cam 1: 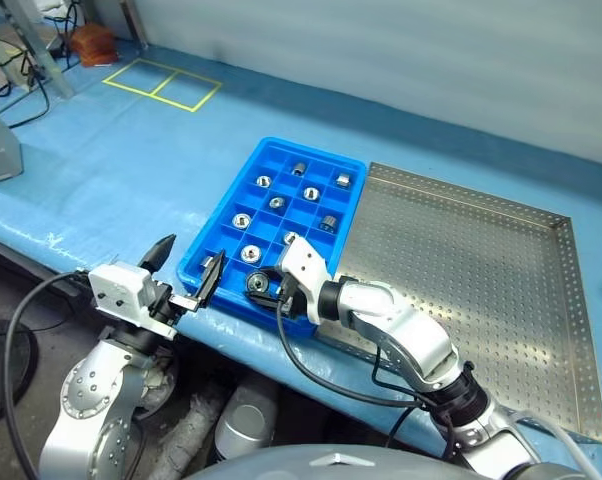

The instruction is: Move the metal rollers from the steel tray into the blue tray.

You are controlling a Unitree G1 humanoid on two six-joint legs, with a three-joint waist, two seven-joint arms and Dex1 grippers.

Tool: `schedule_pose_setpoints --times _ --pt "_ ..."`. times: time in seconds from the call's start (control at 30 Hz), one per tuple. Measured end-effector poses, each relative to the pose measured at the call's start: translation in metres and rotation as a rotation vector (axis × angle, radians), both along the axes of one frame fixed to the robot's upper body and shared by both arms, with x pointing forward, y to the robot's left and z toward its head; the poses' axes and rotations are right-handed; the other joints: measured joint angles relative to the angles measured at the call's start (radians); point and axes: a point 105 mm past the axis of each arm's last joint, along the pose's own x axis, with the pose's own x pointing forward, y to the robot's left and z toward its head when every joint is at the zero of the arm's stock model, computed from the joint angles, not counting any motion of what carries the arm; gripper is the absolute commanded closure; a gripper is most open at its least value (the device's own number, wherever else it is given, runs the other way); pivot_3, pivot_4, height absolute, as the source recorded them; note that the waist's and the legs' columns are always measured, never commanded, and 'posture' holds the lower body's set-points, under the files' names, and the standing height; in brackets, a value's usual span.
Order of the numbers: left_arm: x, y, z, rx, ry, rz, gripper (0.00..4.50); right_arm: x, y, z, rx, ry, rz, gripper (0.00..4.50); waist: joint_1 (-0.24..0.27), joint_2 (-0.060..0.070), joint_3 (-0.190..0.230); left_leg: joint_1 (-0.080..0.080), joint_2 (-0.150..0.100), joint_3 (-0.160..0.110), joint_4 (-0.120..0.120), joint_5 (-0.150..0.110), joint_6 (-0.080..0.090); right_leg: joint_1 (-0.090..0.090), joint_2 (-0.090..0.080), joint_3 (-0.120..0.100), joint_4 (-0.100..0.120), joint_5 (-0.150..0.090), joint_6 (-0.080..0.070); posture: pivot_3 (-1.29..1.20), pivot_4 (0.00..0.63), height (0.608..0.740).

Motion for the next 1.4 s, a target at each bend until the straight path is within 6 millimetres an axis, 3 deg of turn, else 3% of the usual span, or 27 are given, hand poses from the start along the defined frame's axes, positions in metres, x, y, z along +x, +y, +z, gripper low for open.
schedule_pose_setpoints --times 0.27,0.53,0.73,0.9,1.27,1.4 --pt "0.005 -0.013 0.008 -0.010 -0.022 -0.088 0.00 -0.003 -0.010 -0.006 -0.029 0.041 -0.034 2.63 0.017 0.000 0.000 0.000 0.001 0.001 0.000 -0.001 -0.002 0.000 0.000 -0.001 0.000 0.000 0.000 0.48 0.150 0.740" --pt "0.008 -0.016 0.009 0.004 -0.013 -0.128 0.00 -0.003 -0.009 -0.003 0.001 0.059 -0.073 0.03 0.007 0.000 0.000 0.000 0.001 0.001 0.001 -0.001 -0.002 0.000 0.000 -0.002 0.000 0.000 0.000 0.42 0.150 0.740" --pt "0.016 -0.022 0.011 0.007 -0.008 -0.190 0.00 -0.004 -0.016 0.009 0.028 0.001 -0.129 0.03 -0.018 0.000 0.000 0.000 0.001 0.001 0.002 -0.001 -0.002 0.001 0.000 -0.002 0.000 -0.001 -0.001 0.34 0.150 0.740" --pt "0.022 -0.029 0.013 0.010 -0.010 -0.251 0.00 -0.001 -0.032 0.020 0.053 -0.054 -0.218 0.03 -0.070 0.000 0.000 0.000 0.001 0.001 0.002 -0.001 -0.002 0.002 0.000 -0.001 0.000 0.000 0.000 0.29 0.150 0.740" --pt "0.023 -0.038 0.011 0.007 0.011 -0.325 0.00 -0.001 -0.039 0.016 0.045 -0.049 -0.269 0.03 -0.213 0.000 0.000 0.001 0.001 -0.003 0.002 -0.001 -0.001 0.004 0.001 -0.001 0.001 0.000 0.000 0.29 0.150 0.740" --pt "0.022 -0.038 0.010 0.004 0.017 -0.328 0.00 -0.001 -0.038 0.016 0.044 -0.050 -0.269 0.03 -0.243 0.000 0.000 0.001 0.001 -0.004 0.003 -0.001 -0.001 0.004 0.001 -0.001 0.001 0.000 0.000 0.30 0.150 0.740"
